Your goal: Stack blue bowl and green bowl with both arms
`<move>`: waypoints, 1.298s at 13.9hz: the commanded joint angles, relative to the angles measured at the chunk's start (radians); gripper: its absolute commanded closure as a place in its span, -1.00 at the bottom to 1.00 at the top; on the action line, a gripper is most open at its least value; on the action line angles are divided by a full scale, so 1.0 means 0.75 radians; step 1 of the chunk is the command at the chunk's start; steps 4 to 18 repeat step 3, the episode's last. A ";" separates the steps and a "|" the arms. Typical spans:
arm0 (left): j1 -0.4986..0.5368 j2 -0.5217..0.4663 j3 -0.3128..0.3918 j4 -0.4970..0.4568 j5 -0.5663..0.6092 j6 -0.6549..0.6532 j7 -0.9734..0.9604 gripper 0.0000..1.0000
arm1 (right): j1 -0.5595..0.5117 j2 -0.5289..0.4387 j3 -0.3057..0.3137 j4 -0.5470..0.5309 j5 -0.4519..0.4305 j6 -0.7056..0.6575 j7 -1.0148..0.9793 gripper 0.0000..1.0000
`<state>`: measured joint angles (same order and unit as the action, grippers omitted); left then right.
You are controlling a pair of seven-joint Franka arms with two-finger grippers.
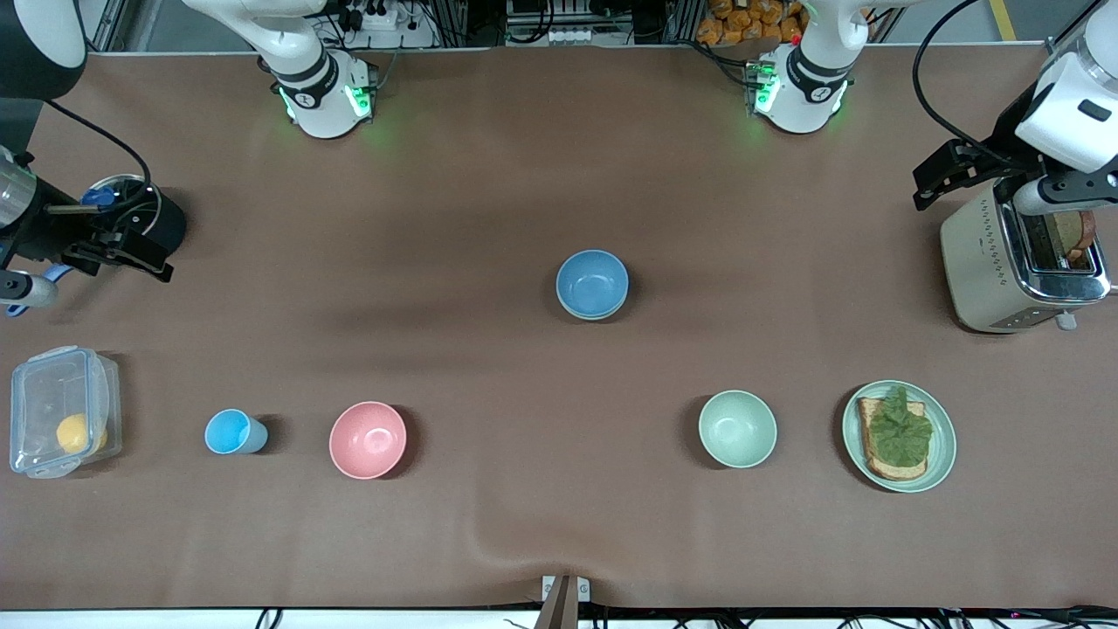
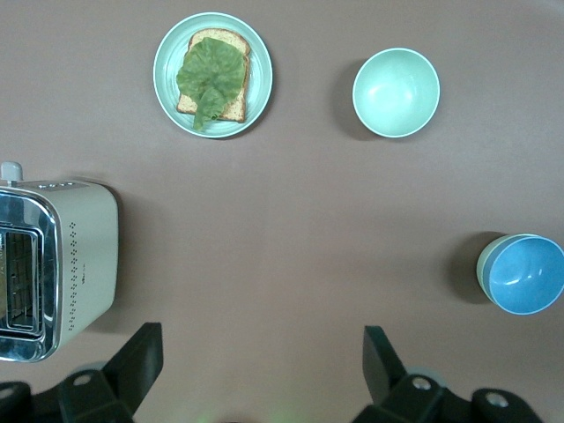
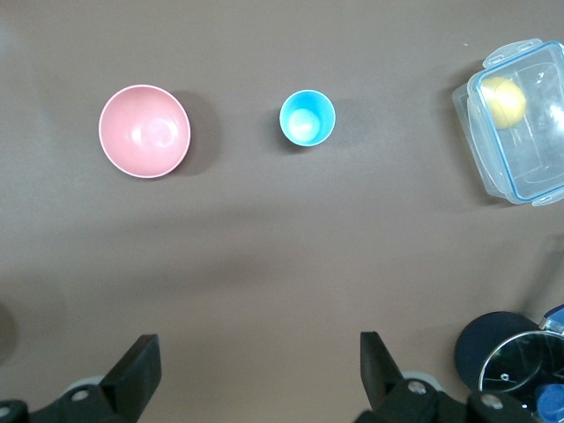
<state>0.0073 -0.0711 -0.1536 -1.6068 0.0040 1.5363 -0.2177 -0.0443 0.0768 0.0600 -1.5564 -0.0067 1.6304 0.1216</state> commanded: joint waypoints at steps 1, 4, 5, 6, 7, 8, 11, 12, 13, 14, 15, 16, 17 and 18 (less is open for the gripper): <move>-0.022 0.025 0.021 -0.003 -0.007 0.042 0.035 -1.00 | -0.023 -0.039 0.012 -0.036 -0.024 -0.002 -0.021 -1.00; -0.022 0.027 0.021 -0.005 -0.007 0.074 0.035 -1.00 | -0.023 -0.039 0.012 -0.036 -0.024 -0.002 -0.021 -1.00; -0.022 0.027 0.021 -0.005 -0.007 0.074 0.035 -1.00 | -0.023 -0.039 0.012 -0.036 -0.024 -0.002 -0.021 -1.00; -0.022 0.027 0.021 -0.005 -0.007 0.074 0.035 -1.00 | -0.023 -0.039 0.012 -0.036 -0.024 -0.002 -0.021 -1.00; -0.022 0.027 0.021 -0.005 -0.007 0.074 0.035 -1.00 | -0.023 -0.039 0.012 -0.036 -0.024 -0.002 -0.021 -1.00; -0.022 0.027 0.021 -0.005 -0.007 0.074 0.035 -1.00 | -0.023 -0.039 0.012 -0.036 -0.024 -0.002 -0.021 -1.00; -0.022 0.027 0.021 -0.005 -0.007 0.074 0.035 -1.00 | -0.023 -0.039 0.012 -0.036 -0.024 -0.002 -0.021 -1.00; -0.022 0.027 0.021 -0.005 -0.007 0.074 0.035 -1.00 | -0.023 -0.039 0.012 -0.036 -0.024 -0.002 -0.021 -1.00; -0.022 0.027 0.021 -0.005 -0.007 0.074 0.035 -1.00 | -0.023 -0.039 0.012 -0.036 -0.024 -0.002 -0.021 -1.00; -0.022 0.027 0.021 -0.005 -0.007 0.074 0.035 -1.00 | -0.023 -0.039 0.012 -0.036 -0.024 -0.002 -0.021 -1.00; -0.022 0.027 0.021 -0.005 -0.007 0.074 0.035 -1.00 | -0.023 -0.039 0.012 -0.036 -0.024 -0.002 -0.021 -1.00; -0.022 0.027 0.021 -0.005 -0.007 0.074 0.035 -1.00 | -0.023 -0.039 0.012 -0.036 -0.024 -0.002 -0.021 -1.00; -0.022 0.027 0.021 -0.005 -0.007 0.074 0.035 -1.00 | -0.023 -0.039 0.012 -0.036 -0.024 -0.002 -0.021 -1.00; -0.022 0.027 0.021 -0.005 -0.007 0.074 0.035 -1.00 | -0.023 -0.039 0.012 -0.036 -0.024 -0.002 -0.021 -1.00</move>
